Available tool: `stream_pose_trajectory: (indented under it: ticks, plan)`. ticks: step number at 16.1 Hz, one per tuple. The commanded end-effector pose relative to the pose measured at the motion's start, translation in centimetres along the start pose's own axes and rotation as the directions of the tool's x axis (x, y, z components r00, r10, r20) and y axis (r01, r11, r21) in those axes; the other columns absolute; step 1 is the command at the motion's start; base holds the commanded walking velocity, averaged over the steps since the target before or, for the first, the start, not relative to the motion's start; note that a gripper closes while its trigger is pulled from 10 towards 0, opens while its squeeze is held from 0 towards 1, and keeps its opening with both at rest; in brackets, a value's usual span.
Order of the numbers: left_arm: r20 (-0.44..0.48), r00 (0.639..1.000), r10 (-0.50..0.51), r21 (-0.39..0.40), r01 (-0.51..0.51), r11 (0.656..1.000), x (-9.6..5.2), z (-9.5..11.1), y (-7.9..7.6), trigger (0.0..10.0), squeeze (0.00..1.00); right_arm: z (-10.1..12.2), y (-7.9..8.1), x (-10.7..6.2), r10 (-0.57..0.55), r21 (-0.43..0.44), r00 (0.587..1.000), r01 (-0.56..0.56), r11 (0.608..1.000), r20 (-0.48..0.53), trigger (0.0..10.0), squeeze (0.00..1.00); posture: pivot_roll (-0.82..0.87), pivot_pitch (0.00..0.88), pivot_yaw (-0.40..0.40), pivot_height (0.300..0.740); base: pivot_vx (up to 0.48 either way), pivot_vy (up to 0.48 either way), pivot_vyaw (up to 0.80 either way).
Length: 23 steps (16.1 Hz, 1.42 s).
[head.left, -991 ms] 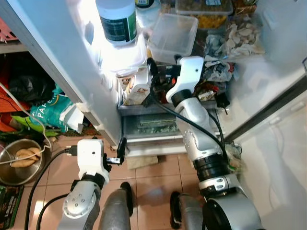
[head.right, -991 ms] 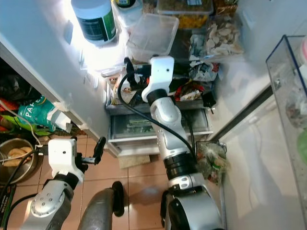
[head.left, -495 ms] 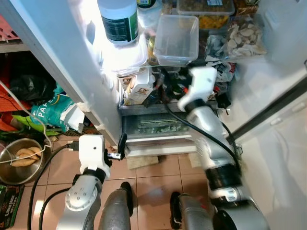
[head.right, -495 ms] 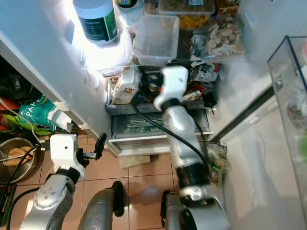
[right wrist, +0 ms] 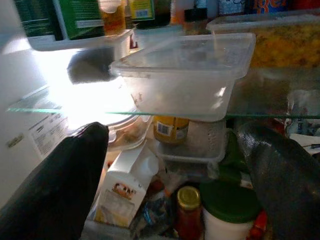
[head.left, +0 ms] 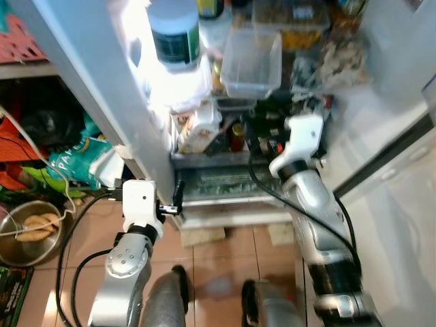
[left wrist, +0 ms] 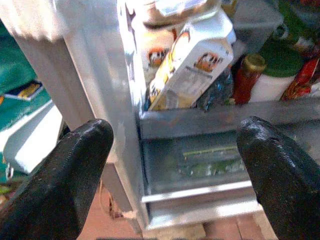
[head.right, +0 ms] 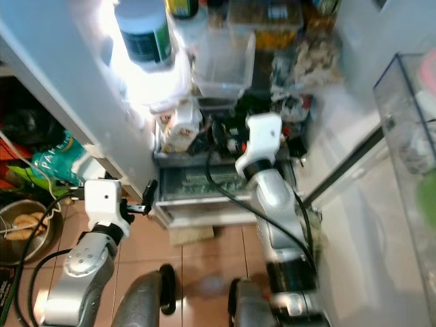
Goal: Restocking fridge
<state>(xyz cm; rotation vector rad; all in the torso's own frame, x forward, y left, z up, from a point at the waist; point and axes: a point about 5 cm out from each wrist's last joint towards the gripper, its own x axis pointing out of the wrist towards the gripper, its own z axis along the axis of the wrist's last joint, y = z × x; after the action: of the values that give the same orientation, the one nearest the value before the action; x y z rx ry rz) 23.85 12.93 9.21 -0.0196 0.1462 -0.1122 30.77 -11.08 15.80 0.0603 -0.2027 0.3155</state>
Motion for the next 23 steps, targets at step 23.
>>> stream_pose_trajectory:
  ticks: [23]
  plan:
    - [0.036, 0.998, -0.057, -0.026, 0.058, 0.998, 3.1, -0.7, -1.6, 10.0, 0.00, -1.4, -0.5, -2.0, -0.013, -0.059, 0.997, 0.008, 0.998, -0.079, 10.0, 0.00, 0.02, 0.023, 0.026, 0.740, 0.000, 0.186, -0.34]
